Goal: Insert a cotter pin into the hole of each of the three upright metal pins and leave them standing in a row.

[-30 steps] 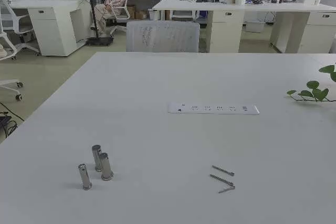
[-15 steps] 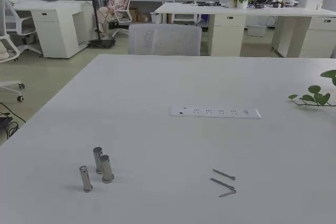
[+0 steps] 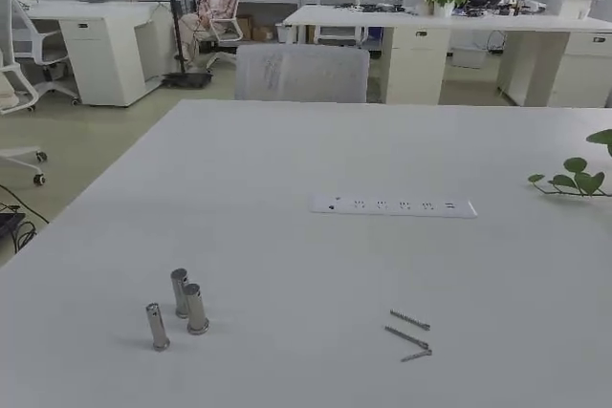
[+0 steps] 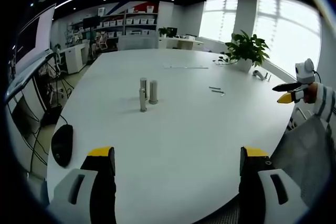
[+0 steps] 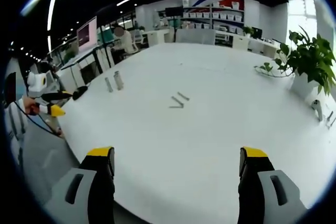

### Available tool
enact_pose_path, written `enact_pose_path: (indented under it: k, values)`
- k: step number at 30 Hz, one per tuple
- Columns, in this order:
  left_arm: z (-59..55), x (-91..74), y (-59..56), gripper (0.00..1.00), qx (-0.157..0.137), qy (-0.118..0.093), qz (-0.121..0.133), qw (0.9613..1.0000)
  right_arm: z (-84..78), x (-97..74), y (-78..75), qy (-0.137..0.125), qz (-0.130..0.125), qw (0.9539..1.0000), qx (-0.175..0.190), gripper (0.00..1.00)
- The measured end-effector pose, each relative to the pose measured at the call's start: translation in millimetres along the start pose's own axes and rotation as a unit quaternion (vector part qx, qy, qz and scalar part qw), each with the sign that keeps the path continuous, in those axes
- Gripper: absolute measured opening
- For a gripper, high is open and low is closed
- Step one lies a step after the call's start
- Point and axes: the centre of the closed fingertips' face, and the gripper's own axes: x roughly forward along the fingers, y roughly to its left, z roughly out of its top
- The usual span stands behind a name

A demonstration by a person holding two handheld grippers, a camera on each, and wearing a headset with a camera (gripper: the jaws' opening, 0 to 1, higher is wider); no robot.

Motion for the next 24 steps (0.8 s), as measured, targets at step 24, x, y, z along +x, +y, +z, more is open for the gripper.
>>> enact_pose_path:
  k: [24]
  values:
    - [-9.4,4.0,-4.2,0.95,-0.002,0.012,-0.009,0.9999,1.6,2.5,6.5,0.008,0.006,1.0000,-0.002,1.00]
